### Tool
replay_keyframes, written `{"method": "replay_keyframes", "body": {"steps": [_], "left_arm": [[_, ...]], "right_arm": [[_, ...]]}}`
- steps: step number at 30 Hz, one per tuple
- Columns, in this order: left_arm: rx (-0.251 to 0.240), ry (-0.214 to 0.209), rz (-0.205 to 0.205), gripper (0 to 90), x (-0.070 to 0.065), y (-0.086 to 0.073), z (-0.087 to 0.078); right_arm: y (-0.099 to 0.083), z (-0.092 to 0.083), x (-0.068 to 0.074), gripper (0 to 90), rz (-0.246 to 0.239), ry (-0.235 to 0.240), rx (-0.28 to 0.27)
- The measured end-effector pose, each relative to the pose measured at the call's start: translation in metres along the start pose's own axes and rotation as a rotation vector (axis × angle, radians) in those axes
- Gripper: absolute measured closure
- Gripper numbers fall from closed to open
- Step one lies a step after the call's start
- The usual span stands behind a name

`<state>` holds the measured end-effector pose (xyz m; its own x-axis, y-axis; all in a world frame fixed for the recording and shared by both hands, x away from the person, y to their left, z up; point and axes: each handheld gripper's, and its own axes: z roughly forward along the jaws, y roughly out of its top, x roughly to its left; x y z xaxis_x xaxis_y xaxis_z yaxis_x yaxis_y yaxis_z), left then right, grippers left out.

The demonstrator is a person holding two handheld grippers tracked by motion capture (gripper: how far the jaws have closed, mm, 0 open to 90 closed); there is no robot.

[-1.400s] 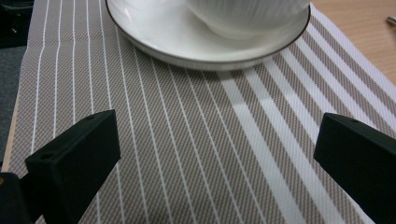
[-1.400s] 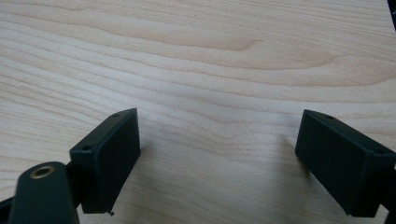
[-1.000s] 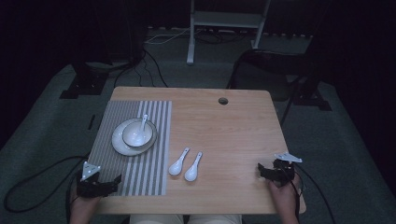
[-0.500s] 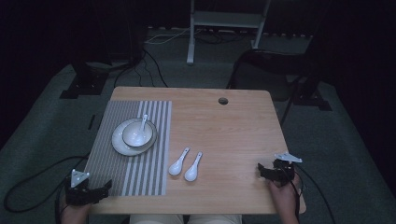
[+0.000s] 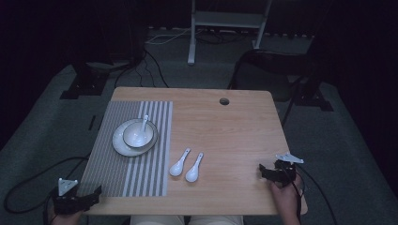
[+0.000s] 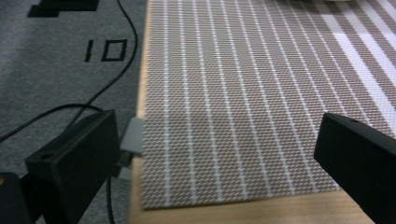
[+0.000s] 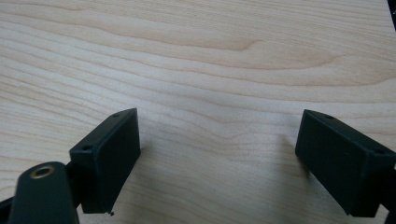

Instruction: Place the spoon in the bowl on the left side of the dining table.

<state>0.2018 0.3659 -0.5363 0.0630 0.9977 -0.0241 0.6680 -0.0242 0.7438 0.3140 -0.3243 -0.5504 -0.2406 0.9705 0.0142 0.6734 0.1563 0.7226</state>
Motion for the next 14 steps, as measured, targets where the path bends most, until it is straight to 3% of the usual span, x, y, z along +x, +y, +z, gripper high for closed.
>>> {"method": "replay_keyframes", "body": {"steps": [5, 14], "left_arm": [[0.009, 0.035, -0.028, 0.5, 0.0028, -0.0068, -0.0049], [-0.011, 0.034, -0.042, 0.6, 0.0036, -0.0087, -0.0078]], "right_arm": [[0.0, 0.0, 0.0, 13.3, 0.0, 0.0, 0.0], [0.0001, 0.0, 0.0, 13.2, 0.0, 0.0, 0.0]]}}
